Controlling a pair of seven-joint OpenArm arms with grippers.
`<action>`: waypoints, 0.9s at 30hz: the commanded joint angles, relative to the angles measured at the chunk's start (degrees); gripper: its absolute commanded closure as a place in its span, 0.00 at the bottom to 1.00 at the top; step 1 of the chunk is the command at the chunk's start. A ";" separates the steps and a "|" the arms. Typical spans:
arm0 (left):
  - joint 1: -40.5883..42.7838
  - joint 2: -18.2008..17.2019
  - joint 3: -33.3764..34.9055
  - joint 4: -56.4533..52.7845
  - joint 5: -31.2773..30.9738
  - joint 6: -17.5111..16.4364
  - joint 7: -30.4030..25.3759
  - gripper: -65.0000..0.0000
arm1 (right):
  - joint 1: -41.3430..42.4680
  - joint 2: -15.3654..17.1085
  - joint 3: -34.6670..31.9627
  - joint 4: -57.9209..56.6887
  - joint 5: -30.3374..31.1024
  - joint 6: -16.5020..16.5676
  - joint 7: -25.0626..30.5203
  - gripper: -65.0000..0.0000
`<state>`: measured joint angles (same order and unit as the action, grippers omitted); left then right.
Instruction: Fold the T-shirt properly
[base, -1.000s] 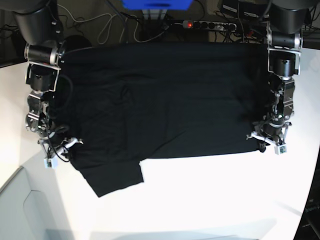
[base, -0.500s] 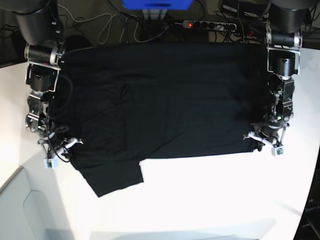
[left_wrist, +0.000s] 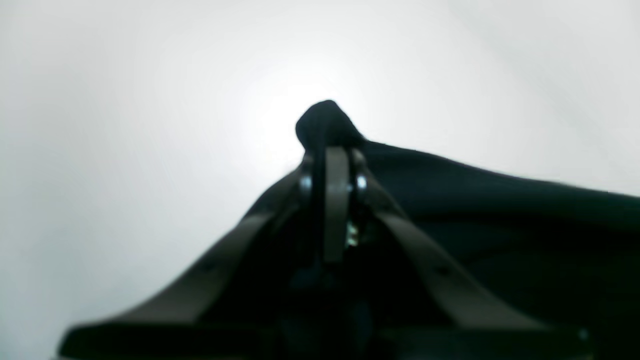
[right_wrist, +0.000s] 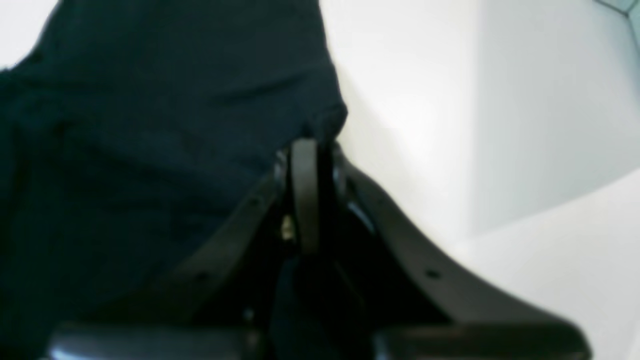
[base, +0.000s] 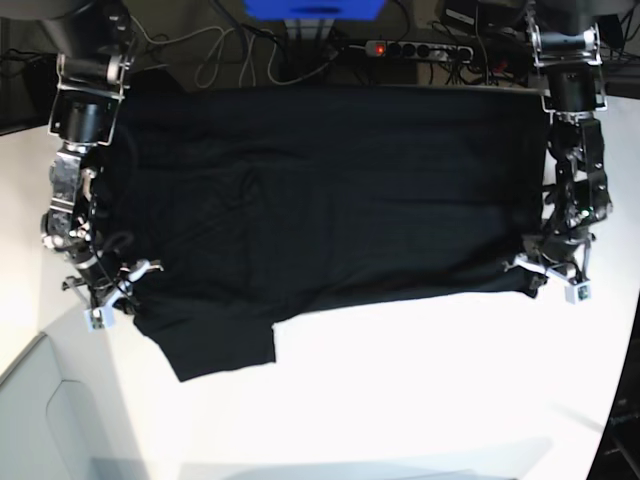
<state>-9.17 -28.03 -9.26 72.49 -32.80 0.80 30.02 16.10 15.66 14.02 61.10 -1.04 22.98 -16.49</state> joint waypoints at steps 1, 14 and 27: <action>0.16 -0.85 -0.81 2.54 -0.39 -0.31 -1.23 1.00 | 0.30 1.17 0.88 1.98 0.82 -0.17 1.41 1.00; 13.78 -0.76 -4.68 15.38 -0.83 -0.31 -1.23 1.00 | -9.90 1.53 8.97 16.13 0.73 5.63 -2.28 1.00; 22.75 5.39 -11.45 20.65 -0.39 -0.49 -1.14 1.00 | -17.72 1.53 9.76 19.65 0.55 6.34 -3.86 1.00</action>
<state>13.82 -21.74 -20.36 92.25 -33.01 0.19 30.24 -2.28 16.21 23.42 79.81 -1.28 28.51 -22.00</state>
